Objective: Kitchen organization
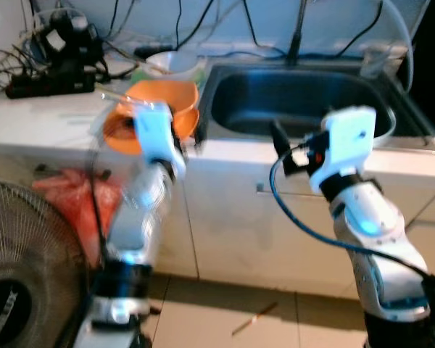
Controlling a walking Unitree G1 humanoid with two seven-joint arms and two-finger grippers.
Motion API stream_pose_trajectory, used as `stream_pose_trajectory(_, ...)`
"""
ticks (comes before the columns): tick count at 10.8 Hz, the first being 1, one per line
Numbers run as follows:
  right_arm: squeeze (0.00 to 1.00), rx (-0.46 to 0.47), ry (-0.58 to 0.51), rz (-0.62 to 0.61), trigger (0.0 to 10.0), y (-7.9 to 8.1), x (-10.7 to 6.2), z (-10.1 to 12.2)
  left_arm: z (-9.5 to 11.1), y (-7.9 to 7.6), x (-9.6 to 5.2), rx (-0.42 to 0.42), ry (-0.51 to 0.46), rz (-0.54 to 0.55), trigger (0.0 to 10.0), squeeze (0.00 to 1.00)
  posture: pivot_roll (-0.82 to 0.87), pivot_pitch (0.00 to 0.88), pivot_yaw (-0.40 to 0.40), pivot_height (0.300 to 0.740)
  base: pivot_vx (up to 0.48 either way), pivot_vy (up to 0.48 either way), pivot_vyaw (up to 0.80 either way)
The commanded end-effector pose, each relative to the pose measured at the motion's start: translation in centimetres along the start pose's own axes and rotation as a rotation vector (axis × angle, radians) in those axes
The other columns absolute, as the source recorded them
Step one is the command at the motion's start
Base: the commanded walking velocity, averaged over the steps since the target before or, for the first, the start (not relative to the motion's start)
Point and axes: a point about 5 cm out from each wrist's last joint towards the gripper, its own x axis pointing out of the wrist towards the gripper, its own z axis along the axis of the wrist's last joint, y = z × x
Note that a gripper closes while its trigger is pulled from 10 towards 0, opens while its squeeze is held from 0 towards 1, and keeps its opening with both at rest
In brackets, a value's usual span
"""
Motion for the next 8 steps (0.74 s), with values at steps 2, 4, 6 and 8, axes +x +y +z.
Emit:
stream_pose_trajectory(2,0.0,-0.015,-0.007,-0.026,10.0,-0.5,-0.02,0.35,1.15,-0.4,0.44,-0.013,-0.029,-0.006,10.0,0.0,-0.13,0.0,0.052,0.74,0.293,0.0,0.0)
stream_pose_trajectory(4,0.0,-0.022,-0.008,-0.022,10.0,-0.64,0.15,0.38,1.55,-0.32,0.53,-0.017,-0.037,0.002,10.0,0.0,-0.13,0.0,0.045,0.74,0.3,0.0,0.0)
stream_pose_trajectory(6,0.0,-0.026,-0.009,-0.017,10.0,-0.65,0.27,0.45,1.7,-0.22,0.51,-0.017,-0.038,0.009,10.0,0.0,-0.13,0.0,0.042,0.74,0.294,0.0,0.0)
stream_pose_trajectory(8,0.0,-0.028,-0.009,-0.011,10.0,-0.62,0.32,0.45,1.74,-0.1,0.57,-0.012,-0.036,0.016,10.0,0.0,-0.13,0.0,0.041,0.74,0.294,0.0,0.0)
